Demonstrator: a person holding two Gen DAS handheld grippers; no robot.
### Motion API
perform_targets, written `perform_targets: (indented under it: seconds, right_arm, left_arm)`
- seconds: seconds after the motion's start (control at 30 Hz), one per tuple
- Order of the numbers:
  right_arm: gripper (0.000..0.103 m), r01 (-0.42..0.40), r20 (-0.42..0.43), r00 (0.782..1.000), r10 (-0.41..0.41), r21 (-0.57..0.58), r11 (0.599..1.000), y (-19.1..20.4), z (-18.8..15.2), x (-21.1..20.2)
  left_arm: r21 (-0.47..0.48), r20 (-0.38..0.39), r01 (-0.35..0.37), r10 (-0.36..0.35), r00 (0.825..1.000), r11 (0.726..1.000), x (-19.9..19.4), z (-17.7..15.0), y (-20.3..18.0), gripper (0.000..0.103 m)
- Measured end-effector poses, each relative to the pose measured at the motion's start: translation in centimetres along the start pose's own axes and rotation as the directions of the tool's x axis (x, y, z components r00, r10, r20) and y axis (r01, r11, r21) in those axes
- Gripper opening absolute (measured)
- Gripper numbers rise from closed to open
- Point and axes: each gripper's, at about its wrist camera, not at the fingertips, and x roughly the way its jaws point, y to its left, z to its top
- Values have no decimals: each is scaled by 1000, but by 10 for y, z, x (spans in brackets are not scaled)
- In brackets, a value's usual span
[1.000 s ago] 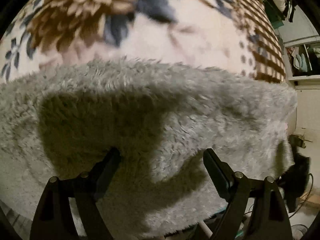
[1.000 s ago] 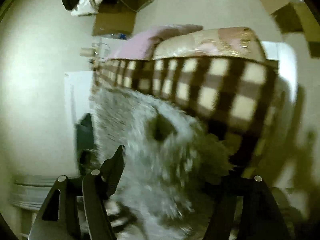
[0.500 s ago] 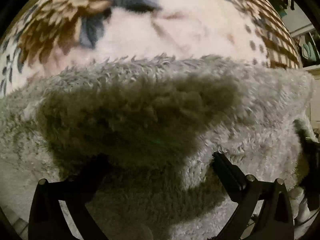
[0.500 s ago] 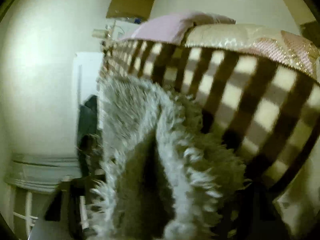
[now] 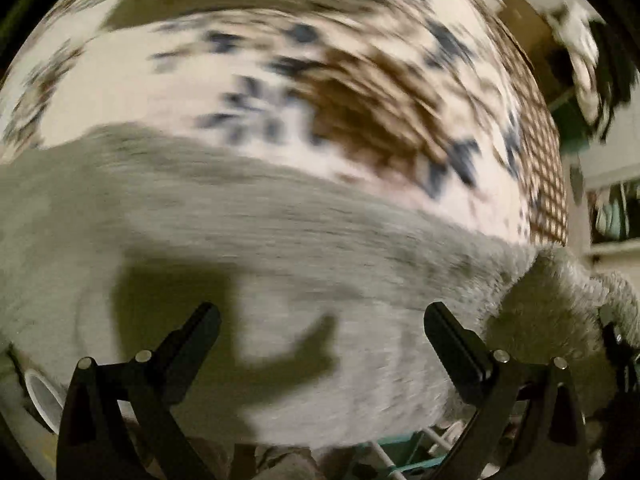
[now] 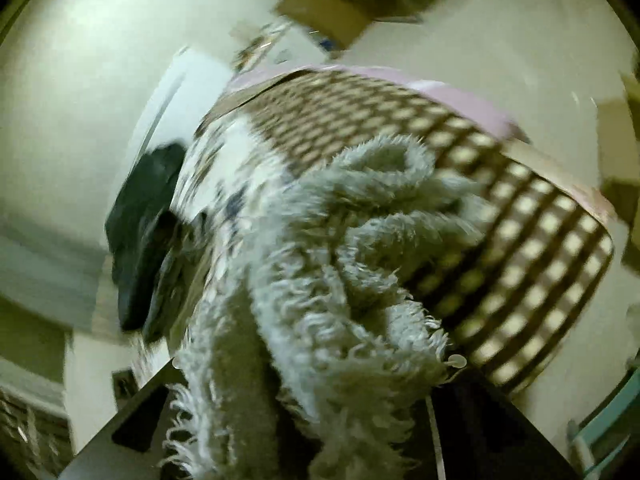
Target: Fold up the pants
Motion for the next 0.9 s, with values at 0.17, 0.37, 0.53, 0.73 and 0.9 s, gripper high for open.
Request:
perform_targets:
  seconds: [0.17,0.37,0.53,0.73,0.9]
  right_arm:
    - [20,-17,-77,997,0,-220,975,95,-84,10]
    - [20,-71,-261,964,-47,-426,902,182,-205,93]
    - [20,-78,-328,933,-148,-585,807,219,-291,143]
    - [76,-124,-479,828,-292,-664,737,230,-333,177]
    - [97,-188,-548,823,-151,-513,838,216,-289,124]
  left_arm:
    - [-120,37,-30,35,999,992,-37,-17,87,103]
    - [-214,77,-73,91,993,974,-64,-17,178,103]
    - [-269,102,-81,112,989,960,-87,-20,242,103]
    - [-266,140,-24,63,988,964,-98,-11,254,103]
    - [-212,151,36,-4,989,977,-99,1,237,103]
